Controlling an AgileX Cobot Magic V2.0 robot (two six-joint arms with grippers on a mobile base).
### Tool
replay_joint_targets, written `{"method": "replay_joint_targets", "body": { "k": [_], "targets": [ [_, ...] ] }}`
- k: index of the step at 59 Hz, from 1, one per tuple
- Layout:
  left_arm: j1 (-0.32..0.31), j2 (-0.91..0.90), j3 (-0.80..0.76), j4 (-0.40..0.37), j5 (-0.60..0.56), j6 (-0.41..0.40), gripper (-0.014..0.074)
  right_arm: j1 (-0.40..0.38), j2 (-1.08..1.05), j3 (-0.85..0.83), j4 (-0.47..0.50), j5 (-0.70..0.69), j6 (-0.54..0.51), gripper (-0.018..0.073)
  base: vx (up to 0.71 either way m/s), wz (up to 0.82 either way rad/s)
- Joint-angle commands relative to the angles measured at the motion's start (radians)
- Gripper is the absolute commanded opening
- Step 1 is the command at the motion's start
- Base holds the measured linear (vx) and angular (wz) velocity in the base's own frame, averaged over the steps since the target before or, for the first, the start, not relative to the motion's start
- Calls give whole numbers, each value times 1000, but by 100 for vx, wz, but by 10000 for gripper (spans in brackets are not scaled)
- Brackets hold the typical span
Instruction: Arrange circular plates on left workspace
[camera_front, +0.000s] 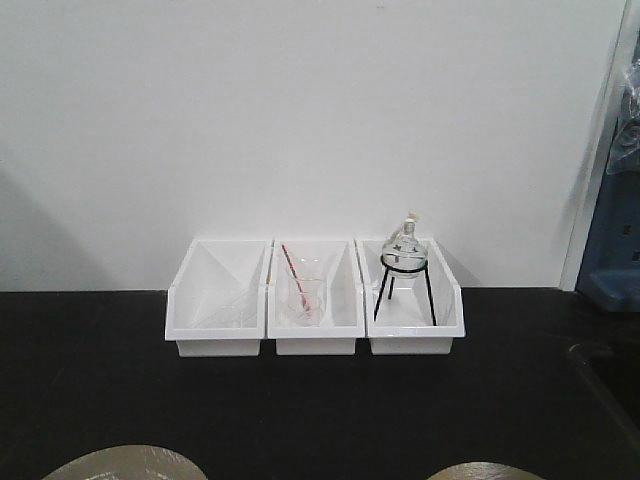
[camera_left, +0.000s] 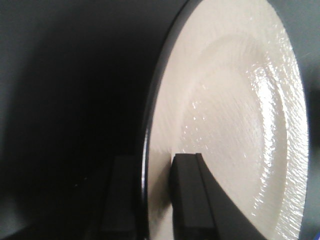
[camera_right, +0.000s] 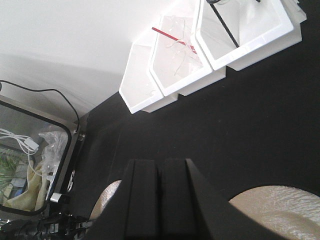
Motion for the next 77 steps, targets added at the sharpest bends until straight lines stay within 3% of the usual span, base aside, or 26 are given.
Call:
{"method": "replay_joint_targets", "body": {
  "k": [1,17,34,41,48,62,77],
  "targets": [
    [-8,-38,-23,-55,43,-14,-9,-2,-32,-33,77,26,-13,0,0,0],
    [-8,-38,-48,-326,216,-24,-5,-2,-32,-33,77,26,-13,0,0,0],
    [-9,-101,-100,-443,215,-91,-1,-2,-32,-33,75,42,-13,0,0,0],
    [-21,-101,-118,-525,214,-136,-1,-2,-32,-33,73,54,-9,0,0,0],
    [-76,-101,-118,-610,157,-141,-1,-3,-32,-33,71,63,-9,0,0,0],
    [-249,-64,-125,-658,-3,-132,-1,-3,-32,-33,70,68,-9,0,0,0],
    [-413,50,-236,-690,-77,-130,-1,-3,-32,-33,68,68,-9,0,0,0]
  ]
}}
